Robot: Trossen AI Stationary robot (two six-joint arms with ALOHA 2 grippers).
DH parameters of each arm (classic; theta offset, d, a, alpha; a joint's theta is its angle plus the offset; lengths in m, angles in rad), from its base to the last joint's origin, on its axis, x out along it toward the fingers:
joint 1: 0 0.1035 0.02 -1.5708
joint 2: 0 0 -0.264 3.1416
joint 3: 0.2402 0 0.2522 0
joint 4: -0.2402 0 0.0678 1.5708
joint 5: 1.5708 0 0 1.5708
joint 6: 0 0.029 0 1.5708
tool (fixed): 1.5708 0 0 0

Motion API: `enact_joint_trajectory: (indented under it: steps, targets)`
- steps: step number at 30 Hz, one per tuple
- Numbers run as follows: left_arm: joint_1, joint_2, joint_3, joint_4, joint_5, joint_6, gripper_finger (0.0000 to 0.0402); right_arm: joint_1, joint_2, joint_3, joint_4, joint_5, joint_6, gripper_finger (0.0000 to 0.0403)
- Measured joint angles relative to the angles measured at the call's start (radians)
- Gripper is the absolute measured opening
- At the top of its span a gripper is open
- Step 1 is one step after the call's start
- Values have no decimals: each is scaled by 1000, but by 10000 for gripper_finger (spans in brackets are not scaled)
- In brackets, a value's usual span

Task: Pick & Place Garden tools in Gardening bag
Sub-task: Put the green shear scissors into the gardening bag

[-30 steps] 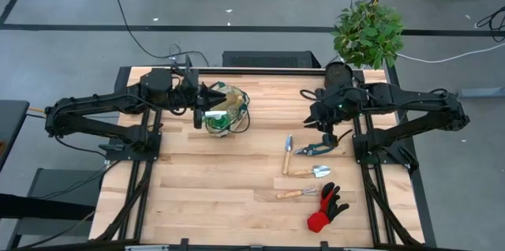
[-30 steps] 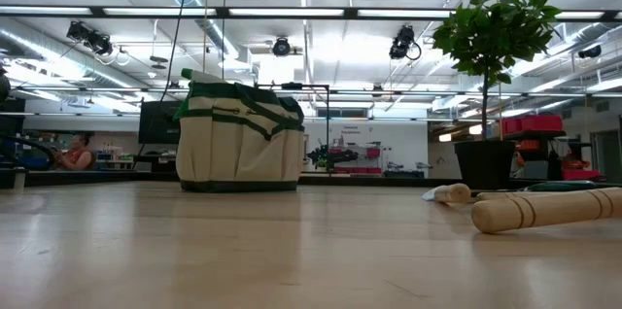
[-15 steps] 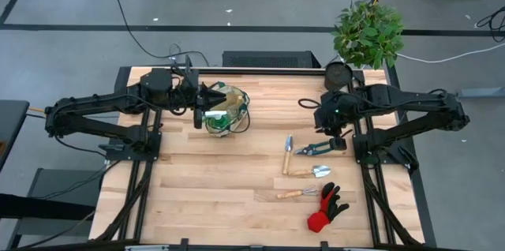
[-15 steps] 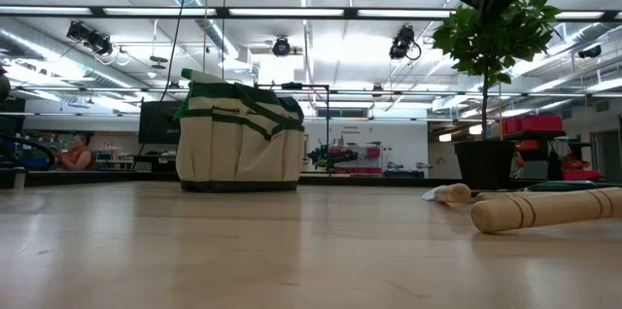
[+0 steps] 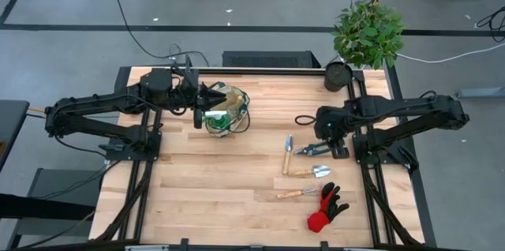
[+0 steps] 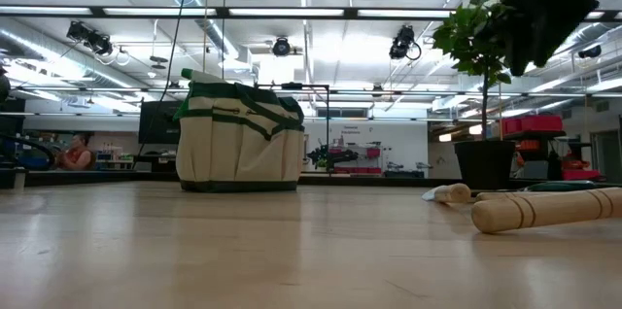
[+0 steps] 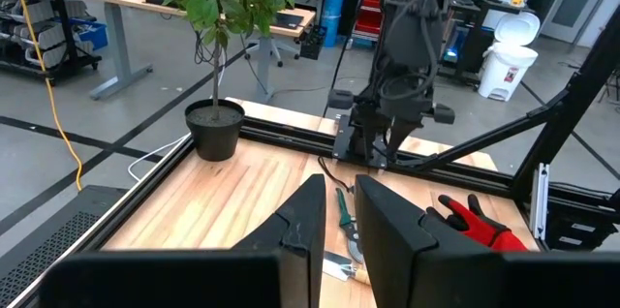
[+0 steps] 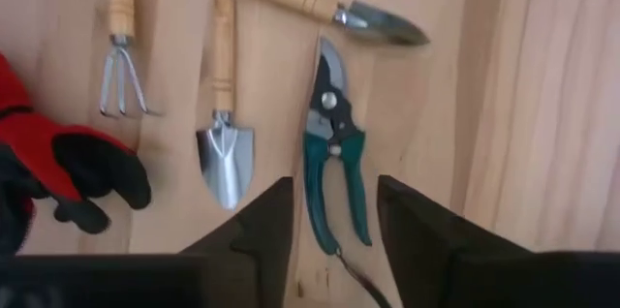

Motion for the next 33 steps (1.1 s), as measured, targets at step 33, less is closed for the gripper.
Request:
enact_joint_trajectory:
  steps: [33]
  targets:
    - [3, 0, 0, -2, -27, 8, 64, 6, 24, -238, 178, -18, 0, 212]
